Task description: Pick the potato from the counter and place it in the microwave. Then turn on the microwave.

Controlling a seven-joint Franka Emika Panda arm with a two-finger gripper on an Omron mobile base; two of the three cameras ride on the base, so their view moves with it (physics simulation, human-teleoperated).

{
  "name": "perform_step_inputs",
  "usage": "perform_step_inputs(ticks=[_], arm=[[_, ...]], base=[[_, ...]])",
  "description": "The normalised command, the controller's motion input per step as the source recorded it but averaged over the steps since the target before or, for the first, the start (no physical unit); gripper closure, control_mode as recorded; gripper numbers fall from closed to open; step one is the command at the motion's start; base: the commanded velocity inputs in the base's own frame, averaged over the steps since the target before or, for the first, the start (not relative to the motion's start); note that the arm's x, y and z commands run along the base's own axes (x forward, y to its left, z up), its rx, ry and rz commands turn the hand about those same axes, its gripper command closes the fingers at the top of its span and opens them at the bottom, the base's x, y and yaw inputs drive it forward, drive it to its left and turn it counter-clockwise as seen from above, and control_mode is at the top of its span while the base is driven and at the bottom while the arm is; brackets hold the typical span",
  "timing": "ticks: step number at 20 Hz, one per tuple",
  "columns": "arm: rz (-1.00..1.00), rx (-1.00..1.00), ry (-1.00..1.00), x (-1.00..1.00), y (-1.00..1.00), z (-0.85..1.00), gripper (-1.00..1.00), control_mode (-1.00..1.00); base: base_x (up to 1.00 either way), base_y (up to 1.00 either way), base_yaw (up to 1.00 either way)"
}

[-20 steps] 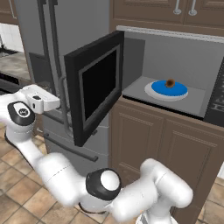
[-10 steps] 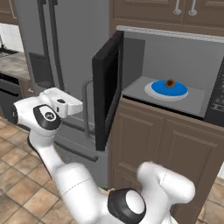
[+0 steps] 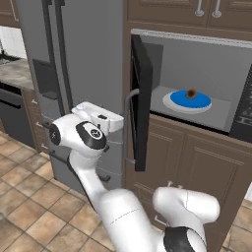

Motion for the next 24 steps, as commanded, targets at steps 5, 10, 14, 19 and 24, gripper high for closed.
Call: perform_step_inputs(ticks=[5,10,14,19,24], arm=[[0.04,0.00,0.00,-0.04,-0.71,0.00,-1.00,-1.00],[0.03,0.00,0.00,0.00,-0.70,0.00,-1.00,-1.00],[0.04,0.00,0.00,0.00,-0.73,0.00,-1.00,-1.00],[0.04,0.00,0.00,0.00,-0.72,0.00,-1.00,-1.00],[0.03,0.00,0.00,0.00,-0.66,0.00,-1.00,-1.00]], base=[[0.00,0.00,0.00],[0.00,0.00,0.00],[0.00,0.00,0.00],[0.00,0.00,0.00],[0.00,0.00,0.00]])
